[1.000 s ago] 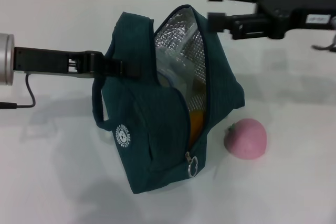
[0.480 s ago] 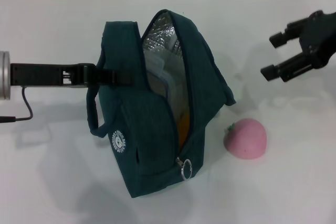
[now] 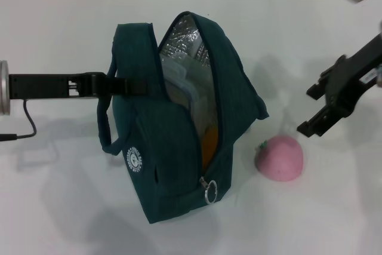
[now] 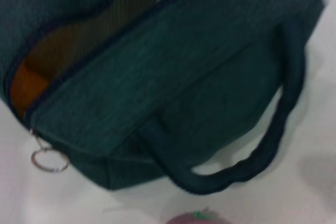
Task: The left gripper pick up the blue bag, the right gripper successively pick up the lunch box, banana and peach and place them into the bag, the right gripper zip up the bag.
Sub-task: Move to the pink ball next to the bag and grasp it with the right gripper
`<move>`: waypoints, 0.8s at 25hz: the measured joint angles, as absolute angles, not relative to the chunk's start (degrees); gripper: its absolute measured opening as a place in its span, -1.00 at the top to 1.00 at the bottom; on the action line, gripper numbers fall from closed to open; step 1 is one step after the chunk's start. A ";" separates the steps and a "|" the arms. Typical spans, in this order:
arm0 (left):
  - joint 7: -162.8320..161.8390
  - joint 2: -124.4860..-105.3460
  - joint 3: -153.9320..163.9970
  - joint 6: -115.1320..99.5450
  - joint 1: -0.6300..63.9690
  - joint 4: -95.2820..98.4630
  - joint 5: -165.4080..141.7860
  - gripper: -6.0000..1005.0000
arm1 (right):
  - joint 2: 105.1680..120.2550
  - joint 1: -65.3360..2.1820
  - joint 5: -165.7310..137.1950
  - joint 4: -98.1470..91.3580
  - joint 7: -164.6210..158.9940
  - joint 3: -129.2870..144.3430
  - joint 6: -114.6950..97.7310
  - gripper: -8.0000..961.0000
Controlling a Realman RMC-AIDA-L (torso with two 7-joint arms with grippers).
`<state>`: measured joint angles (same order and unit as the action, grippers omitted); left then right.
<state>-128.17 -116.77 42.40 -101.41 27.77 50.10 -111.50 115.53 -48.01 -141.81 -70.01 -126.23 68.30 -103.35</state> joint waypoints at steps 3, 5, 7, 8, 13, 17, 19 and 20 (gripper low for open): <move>-128.15 -116.79 42.38 -101.41 27.86 50.09 -111.47 0.91 | 115.70 -49.11 -141.78 -66.83 -127.13 72.00 -101.60 -0.83; -128.14 -116.80 42.37 -101.42 27.91 50.09 -111.47 0.91 | 115.81 -49.23 -141.54 -65.73 -127.18 73.43 -100.32 -0.82; -128.14 -116.81 42.36 -101.42 27.93 50.09 -111.47 0.91 | 115.90 -49.27 -141.29 -64.68 -127.21 74.34 -99.18 -0.82; -128.15 -116.82 42.36 -101.42 27.95 50.09 -111.47 0.91 | 115.91 -49.32 -141.14 -64.00 -127.22 74.65 -98.58 -0.82; -128.34 -116.97 42.36 -101.42 28.24 50.09 -111.46 0.91 | 115.98 -49.77 -140.47 -59.79 -126.99 76.61 -95.56 -0.82; -128.42 -116.98 42.36 -101.42 28.39 50.10 -111.45 0.91 | 116.05 -50.18 -139.30 -57.24 -126.84 79.59 -92.68 -0.81; -128.45 -116.98 42.36 -101.42 28.44 50.10 -111.44 0.91 | 116.05 -50.26 -138.96 -56.53 -126.82 80.95 -91.47 -0.81; -128.46 -116.98 42.36 -101.42 28.46 50.10 -111.44 0.91 | 116.06 -50.27 -138.80 -56.30 -126.82 81.23 -91.10 -0.81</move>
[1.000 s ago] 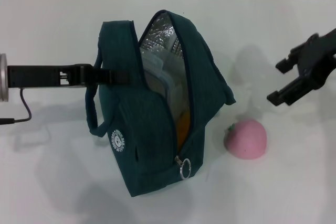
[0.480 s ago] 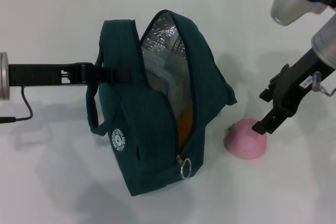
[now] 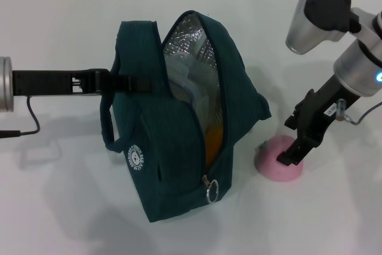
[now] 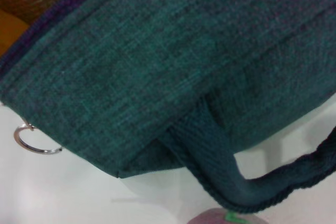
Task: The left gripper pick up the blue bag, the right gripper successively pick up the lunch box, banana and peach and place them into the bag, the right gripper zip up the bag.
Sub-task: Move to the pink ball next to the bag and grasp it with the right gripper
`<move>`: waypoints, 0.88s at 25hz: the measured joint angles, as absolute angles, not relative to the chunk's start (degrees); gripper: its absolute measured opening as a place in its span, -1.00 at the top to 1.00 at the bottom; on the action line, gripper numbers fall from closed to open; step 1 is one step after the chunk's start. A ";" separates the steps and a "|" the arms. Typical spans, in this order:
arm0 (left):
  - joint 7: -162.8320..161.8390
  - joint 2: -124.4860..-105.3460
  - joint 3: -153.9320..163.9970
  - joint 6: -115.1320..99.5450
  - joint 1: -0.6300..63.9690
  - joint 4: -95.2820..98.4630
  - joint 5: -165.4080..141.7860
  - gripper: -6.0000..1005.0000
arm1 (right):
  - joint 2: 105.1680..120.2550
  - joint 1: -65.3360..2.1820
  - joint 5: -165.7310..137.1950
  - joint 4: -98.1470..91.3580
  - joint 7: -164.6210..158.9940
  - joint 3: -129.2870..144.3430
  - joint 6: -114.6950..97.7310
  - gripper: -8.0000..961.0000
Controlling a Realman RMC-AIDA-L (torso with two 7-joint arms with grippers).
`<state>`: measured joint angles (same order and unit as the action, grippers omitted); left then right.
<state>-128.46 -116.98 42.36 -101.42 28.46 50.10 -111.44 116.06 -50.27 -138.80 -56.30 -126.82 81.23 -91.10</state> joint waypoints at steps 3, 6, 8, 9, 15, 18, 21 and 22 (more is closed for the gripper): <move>-128.47 -116.98 42.35 -101.43 28.48 50.10 -111.44 0.91 | 116.11 -50.80 -137.54 -54.68 -126.82 81.74 -90.28 -0.81; -128.48 -117.07 42.28 -101.42 28.48 50.10 -111.44 0.91 | 116.08 -51.96 -136.69 -52.21 -126.79 81.78 -89.92 -0.79; -128.49 -117.13 42.27 -101.42 28.48 50.09 -111.44 0.91 | 116.07 -52.59 -136.55 -51.02 -126.73 81.79 -89.77 -0.74; -128.50 -117.14 42.27 -101.42 28.48 50.10 -111.44 0.91 | 116.06 -52.88 -136.46 -50.50 -126.69 81.80 -89.74 -0.72; -128.50 -117.15 42.27 -101.42 28.48 50.10 -111.43 0.91 | 115.94 -53.38 -136.30 -50.39 -126.60 81.83 -90.28 -0.33; -128.46 -117.14 42.27 -101.42 28.48 50.10 -111.44 0.91 | 115.92 -53.39 -136.23 -50.52 -126.58 81.66 -90.87 -0.15; -128.29 -117.24 42.27 -101.42 28.41 50.10 -111.43 0.91 | 115.92 -53.39 -136.18 -50.55 -126.65 81.51 -91.81 -0.02; -128.25 -117.28 42.27 -101.42 28.34 50.10 -111.43 0.91 | 115.92 -53.35 -136.17 -50.74 -126.79 81.47 -92.19 0.03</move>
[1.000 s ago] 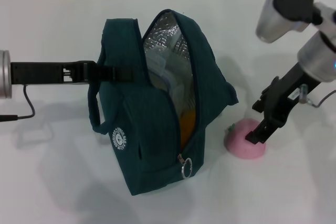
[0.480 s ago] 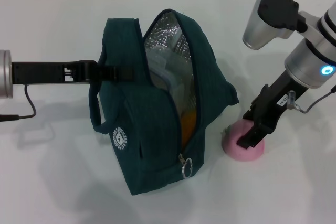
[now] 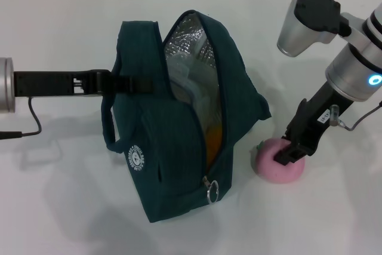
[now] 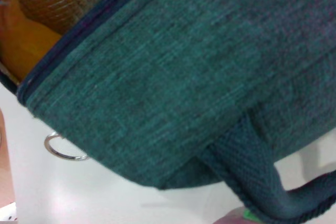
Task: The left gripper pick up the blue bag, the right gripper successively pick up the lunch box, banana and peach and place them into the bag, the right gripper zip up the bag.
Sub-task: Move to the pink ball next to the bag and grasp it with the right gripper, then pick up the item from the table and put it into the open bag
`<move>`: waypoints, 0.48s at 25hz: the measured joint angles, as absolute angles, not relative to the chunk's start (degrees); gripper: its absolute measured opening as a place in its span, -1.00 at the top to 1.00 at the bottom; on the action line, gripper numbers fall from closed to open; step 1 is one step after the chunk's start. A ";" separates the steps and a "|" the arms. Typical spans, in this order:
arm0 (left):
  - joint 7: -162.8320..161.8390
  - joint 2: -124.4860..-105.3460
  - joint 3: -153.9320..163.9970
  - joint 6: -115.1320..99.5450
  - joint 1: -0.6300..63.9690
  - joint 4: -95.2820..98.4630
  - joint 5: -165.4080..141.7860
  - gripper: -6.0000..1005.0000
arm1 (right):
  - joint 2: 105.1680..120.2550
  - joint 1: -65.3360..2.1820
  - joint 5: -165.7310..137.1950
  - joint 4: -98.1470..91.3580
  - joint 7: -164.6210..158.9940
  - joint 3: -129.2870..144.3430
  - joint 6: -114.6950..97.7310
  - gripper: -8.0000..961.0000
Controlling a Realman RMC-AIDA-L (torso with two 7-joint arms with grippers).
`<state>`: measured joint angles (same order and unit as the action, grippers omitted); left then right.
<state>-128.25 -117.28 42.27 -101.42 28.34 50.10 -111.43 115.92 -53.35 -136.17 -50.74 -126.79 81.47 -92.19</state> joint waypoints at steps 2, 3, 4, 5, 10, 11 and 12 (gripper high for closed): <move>-128.15 -117.33 42.27 -101.42 28.16 50.10 -111.43 0.91 | 115.77 -52.86 -136.24 -51.70 -127.48 81.25 -92.70 0.11; -128.12 -117.34 42.27 -101.42 28.10 50.10 -111.43 0.91 | 115.66 -52.51 -136.43 -52.28 -127.89 80.96 -92.83 0.16; -128.10 -117.34 42.27 -101.42 28.02 50.10 -111.43 0.91 | 115.46 -51.72 -137.15 -53.23 -128.58 79.85 -93.02 0.20; -128.05 -117.33 42.28 -101.42 27.95 50.10 -111.43 0.91 | 115.35 -51.19 -137.75 -53.76 -128.93 78.84 -93.29 0.25; -126.83 -117.42 42.28 -101.41 27.87 50.05 -111.42 0.91 | 114.55 -48.21 -143.40 -57.53 -129.06 64.78 -97.05 0.56; -126.70 -117.42 42.27 -101.38 27.86 49.96 -111.37 0.91 | 114.24 -47.82 -144.00 -58.21 -129.03 62.62 -97.63 0.58; -126.70 -117.42 42.27 -101.38 27.86 49.96 -111.37 0.91 | 113.84 -47.40 -144.57 -59.07 -129.13 60.86 -98.06 0.60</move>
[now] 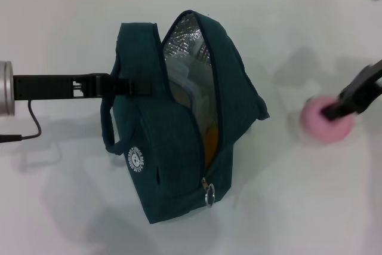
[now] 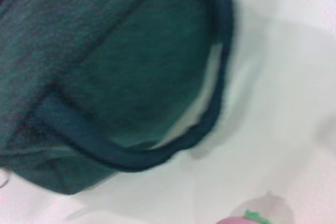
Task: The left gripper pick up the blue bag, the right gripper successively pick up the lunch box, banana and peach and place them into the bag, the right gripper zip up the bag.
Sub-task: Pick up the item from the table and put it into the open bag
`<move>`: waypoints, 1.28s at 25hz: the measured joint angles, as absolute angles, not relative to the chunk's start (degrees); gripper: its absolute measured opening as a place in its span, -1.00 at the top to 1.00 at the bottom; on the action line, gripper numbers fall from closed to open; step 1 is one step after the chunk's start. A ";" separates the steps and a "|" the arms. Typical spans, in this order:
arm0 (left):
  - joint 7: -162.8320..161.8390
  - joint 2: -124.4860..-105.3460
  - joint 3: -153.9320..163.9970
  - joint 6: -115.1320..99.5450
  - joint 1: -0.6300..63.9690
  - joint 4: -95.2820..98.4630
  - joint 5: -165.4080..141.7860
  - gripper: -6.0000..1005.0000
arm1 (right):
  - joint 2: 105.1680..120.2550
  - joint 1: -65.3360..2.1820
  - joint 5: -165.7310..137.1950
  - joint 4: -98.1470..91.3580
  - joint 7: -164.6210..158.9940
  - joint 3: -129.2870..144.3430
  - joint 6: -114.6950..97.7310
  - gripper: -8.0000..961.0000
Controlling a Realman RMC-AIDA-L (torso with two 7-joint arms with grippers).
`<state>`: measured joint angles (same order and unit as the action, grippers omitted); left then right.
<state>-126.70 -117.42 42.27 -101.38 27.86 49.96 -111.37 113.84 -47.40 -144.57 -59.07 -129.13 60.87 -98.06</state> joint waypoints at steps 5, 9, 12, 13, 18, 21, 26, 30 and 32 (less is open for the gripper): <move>-126.41 -117.49 42.20 -101.33 28.01 49.36 -111.29 0.91 | 112.38 -44.51 -145.55 -64.79 -128.56 51.74 -96.39 0.66; -125.69 -117.67 42.17 -101.32 27.95 49.33 -111.25 0.91 | 112.09 -42.58 -136.25 -66.87 -125.28 47.24 -93.52 0.72; -125.62 -117.68 42.17 -101.32 27.89 49.31 -110.92 0.91 | 112.71 -41.37 -124.94 -68.16 -120.13 47.81 -93.57 0.77; -125.61 -117.68 42.18 -101.32 27.89 49.30 -110.81 0.91 | 113.46 -41.00 -121.49 -68.93 -118.00 48.11 -93.67 0.78; -125.61 -117.70 42.19 -101.33 27.85 49.30 -110.23 0.91 | 115.69 -39.15 -105.72 -70.69 -108.94 55.16 -94.41 0.83; -125.69 -117.66 42.19 -101.33 27.79 49.30 -109.25 0.91 | 115.63 -37.70 -96.06 -68.81 -103.73 62.82 -93.13 0.85; -125.84 -117.56 42.19 -101.33 27.77 49.30 -108.47 0.91 | 115.84 -37.40 -90.93 -64.25 -99.27 67.94 -91.59 0.92; -125.91 -117.61 42.19 -101.33 27.77 49.17 -108.44 0.91 | 115.61 -38.27 -89.43 -58.92 -97.88 68.37 -91.04 0.92; -125.91 -117.61 42.19 -101.33 27.77 48.87 -108.35 0.91 | 115.56 -38.50 -89.51 -57.65 -97.56 68.38 -90.71 0.92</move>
